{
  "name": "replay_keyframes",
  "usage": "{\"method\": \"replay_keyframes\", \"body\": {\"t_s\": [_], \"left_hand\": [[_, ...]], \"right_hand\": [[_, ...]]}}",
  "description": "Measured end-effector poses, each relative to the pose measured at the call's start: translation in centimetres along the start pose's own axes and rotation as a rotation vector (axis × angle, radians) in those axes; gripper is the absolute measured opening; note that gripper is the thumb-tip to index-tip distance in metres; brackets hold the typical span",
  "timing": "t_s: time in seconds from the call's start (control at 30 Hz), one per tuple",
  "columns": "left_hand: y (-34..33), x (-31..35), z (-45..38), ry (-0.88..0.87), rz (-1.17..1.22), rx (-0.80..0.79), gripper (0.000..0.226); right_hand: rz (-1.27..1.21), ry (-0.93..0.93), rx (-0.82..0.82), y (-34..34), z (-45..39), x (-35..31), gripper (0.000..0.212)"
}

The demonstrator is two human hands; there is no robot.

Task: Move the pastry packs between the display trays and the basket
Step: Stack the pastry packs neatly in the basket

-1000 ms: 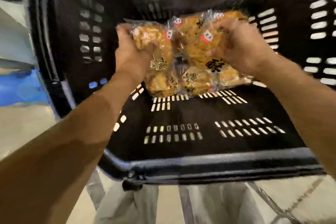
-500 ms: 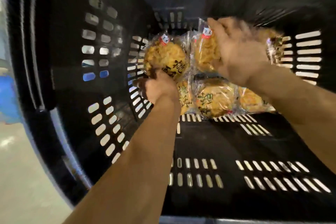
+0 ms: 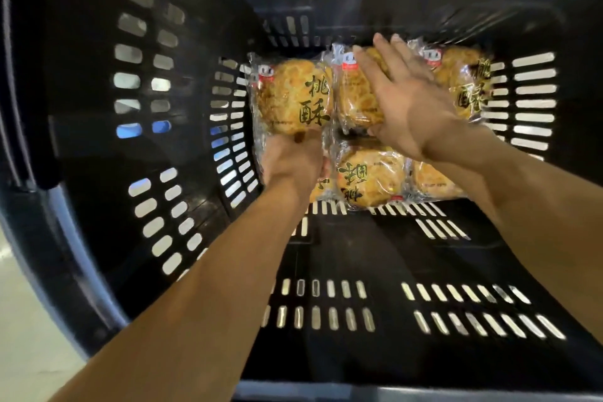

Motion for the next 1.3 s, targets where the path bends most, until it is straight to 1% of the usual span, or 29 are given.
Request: {"method": "replay_keyframes", "body": {"t_s": [0.03, 0.1, 0.13, 0.17, 0.2, 0.23, 0.3, 0.33, 0.43, 0.6, 0.67, 0.77, 0.87, 1.0, 1.07, 1.13, 1.17, 1.23, 1.3], "left_hand": [[0.5, 0.4, 0.2, -0.151, -0.143, 0.076, 0.024], [1.4, 1.8, 0.7, -0.536, -0.522, 0.221, 0.026], [1.7, 2.5, 0.9, -0.714, -0.704, 0.269, 0.036], [1.8, 3.0, 0.7, -0.838, -0.865, 0.271, 0.052], [1.8, 3.4, 0.4, -0.891, -1.004, 0.238, 0.066], [1.7, 3.5, -0.3, -0.899, -1.109, 0.187, 0.077], [1.7, 3.3, -1.6, -0.868, -1.253, 0.116, 0.086], [1.8, 3.2, -2.0, -0.853, -1.282, 0.110, 0.087], [2.3, 3.4, -2.5, -0.842, -1.264, 0.155, 0.085], [2.6, 3.2, -2.0, -0.840, -1.291, 0.197, 0.085], [3.0, 3.4, -0.7, -0.838, -1.293, 0.194, 0.085], [4.8, 4.1, 4.1, -0.882, -1.321, 0.259, 0.077], [7.7, 5.3, 13.2, -0.928, -1.321, 0.324, 0.075], [12.5, 8.1, 29.2, -1.020, -1.347, 0.304, 0.075], [14.4, 9.5, 37.2, -1.150, -1.329, 0.271, 0.069], [15.4, 10.8, 44.1, -1.309, -1.279, 0.313, 0.061], [15.5, 11.6, 47.5, -1.358, -1.246, 0.322, 0.060], [14.2, 13.0, 54.4, -1.470, -1.199, 0.339, 0.062], [11.4, 14.3, 61.7, -1.636, -1.093, 0.328, 0.061]], "right_hand": [[0.010, 0.007, 0.020, -0.1, 0.0, 0.0, 0.115], [0.027, 0.019, 0.067, -0.5, 0.3, 0.0, 0.115], [0.032, 0.016, 0.085, -0.7, 0.5, 0.0, 0.116], [0.039, 0.010, 0.099, -0.9, 0.8, 0.0, 0.116], [0.049, 0.001, 0.108, -1.1, 1.1, 0.0, 0.115], [0.052, -0.008, 0.117, -1.3, 1.3, -0.1, 0.114], [0.025, -0.033, 0.138, -1.7, 1.6, -0.2, 0.112], [0.010, -0.039, 0.144, -1.8, 1.5, -0.3, 0.112], [0.001, -0.031, 0.159, -1.7, 1.0, -0.8, 0.109], [-0.083, 0.008, 0.133, -1.6, 1.3, -1.2, 0.104], [-0.104, 0.007, 0.161, -0.7, 2.6, -1.3, 0.102], [-0.108, 0.004, 0.194, 2.1, 6.8, -1.5, 0.087], [-0.132, -0.026, 0.193, 7.8, 14.0, -2.2, 0.072], [-0.153, -0.047, 0.273, 18.5, 27.5, -3.5, 0.073], [-0.176, -0.077, 0.323, 24.0, 34.8, -3.6, 0.071], [-0.248, -0.149, 0.460, 29.8, 41.8, -3.0, 0.069], [-0.288, -0.197, 0.525, 32.5, 45.2, -2.4, 0.068], [-0.316, -0.297, 0.681, 37.0, 52.1, -0.8, 0.066], [-0.289, -0.365, 0.873, 40.0, 59.3, 1.3, 0.064]]}}
Point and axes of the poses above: each hand's wrist, its own z-axis away from the middle knuckle, its own y-axis out of the back of the hand, x = y × z, the point moved 3 cm from there along -z, towards the middle knuckle, and after that the axes turned 4 degrees about y, right-handed, at the moved point
